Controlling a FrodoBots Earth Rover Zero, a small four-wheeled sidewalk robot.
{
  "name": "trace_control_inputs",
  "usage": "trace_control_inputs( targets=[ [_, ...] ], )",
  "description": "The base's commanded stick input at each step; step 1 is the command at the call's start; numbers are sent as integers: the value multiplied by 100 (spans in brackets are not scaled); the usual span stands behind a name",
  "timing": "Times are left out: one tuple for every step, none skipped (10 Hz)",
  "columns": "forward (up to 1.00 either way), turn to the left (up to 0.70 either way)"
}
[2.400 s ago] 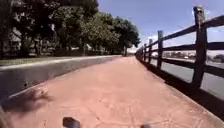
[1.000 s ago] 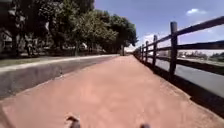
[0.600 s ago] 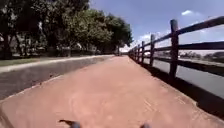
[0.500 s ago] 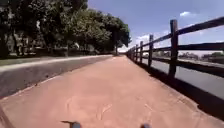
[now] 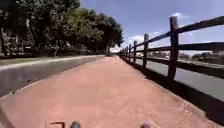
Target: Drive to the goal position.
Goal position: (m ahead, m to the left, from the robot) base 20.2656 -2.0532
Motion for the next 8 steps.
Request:
trace_control_inputs(
  targets=[
    [70, 0],
    [70, 0],
    [70, 0],
    [70, 0],
    [70, 0],
    [70, 0],
    [70, 0],
    [70, 0]
  ],
)
